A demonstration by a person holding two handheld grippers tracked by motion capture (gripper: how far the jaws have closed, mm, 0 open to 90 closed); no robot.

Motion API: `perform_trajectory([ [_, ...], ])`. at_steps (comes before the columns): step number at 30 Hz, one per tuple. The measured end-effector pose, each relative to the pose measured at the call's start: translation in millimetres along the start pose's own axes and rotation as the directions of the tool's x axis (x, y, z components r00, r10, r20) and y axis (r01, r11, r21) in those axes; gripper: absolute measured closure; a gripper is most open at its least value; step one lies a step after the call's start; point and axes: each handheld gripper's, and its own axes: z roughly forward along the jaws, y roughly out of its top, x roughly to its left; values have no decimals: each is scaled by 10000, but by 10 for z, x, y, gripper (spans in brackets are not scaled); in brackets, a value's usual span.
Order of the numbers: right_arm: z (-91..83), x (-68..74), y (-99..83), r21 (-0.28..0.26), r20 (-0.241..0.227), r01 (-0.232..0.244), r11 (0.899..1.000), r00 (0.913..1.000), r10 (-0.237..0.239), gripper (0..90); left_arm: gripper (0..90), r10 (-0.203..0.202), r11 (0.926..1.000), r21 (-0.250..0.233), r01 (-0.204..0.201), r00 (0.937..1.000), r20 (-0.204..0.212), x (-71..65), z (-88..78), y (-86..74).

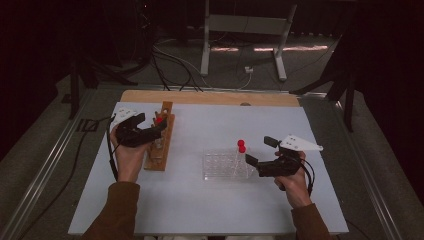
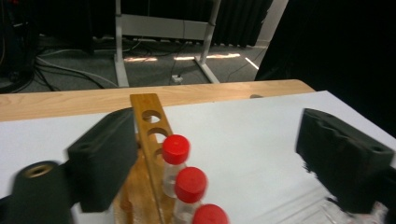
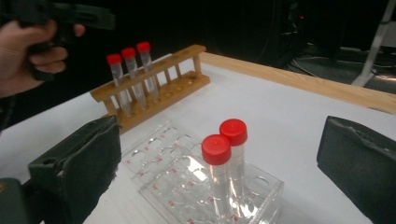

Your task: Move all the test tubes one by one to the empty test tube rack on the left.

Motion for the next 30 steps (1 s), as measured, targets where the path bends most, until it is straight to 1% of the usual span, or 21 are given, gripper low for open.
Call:
perform_trajectory([
  [1, 13, 1, -8, 46, 60, 34, 10000, 10000, -34, 0, 90, 136, 9999, 22, -136, 9999, 78, -25, -12, -5],
  [5, 69, 7, -37, 237, 243, 128, 9996, 9996, -134, 0, 21, 402, 9992, 44, -403, 9990, 203, -129, -32, -25],
  [9, 115, 21, -59, 424, 391, 246, 9988, 9989, -262, 0, 9, 550, 9985, -21, -550, 9972, 499, -218, -65, -54],
  [11, 143, 21, -72, 507, 400, 274, 9983, 9988, -294, 5, 8, 563, 9984, -69, -559, 9962, 664, -266, -92, -80],
  [16, 222, 38, -123, 757, 599, 461, 9961, 9969, -507, 67, 7, 537, 9984, -249, -516, 9944, 912, -373, -154, -176],
  [18, 253, 44, -147, 893, 655, 486, 9948, 9964, -546, 121, 7, 607, 9978, -314, -579, 9934, 978, -417, -171, -211],
  [20, 280, 51, -166, 1026, 700, 517, 9934, 9958, -590, 203, 7, 722, 9971, -327, -692, 9919, 1046, -459, -186, -238],
  [21, 293, 54, -175, 1150, 609, 567, 9917, 9961, -640, 277, 7, 837, 9962, -328, -807, 9911, 1035, -482, -192, -249],
  [22, 309, 66, -189, 1301, 555, 733, 9888, 9952, -811, 340, 7, 880, 9958, -327, -851, 9909, 1020, -495, -192, -251],
  [24, 333, 88, -209, 1450, 701, 928, 9851, 9921, -1037, 445, 7, 1014, 9947, -281, -991, 9895, 1032, -521, -195, -242],
  [28, 401, 101, -264, 1843, 914, 1080, 9769, 9878, -1265, 562, 7, 1109, 9934, -424, -1068, 9874, 1126, -569, -210, -233],
  [30, 421, 98, -287, 1903, 1000, 1052, 9761, 9870, -1259, 606, 7, 1138, 9930, -441, -1093, 9867, 1157, -575, -222, -230],
])
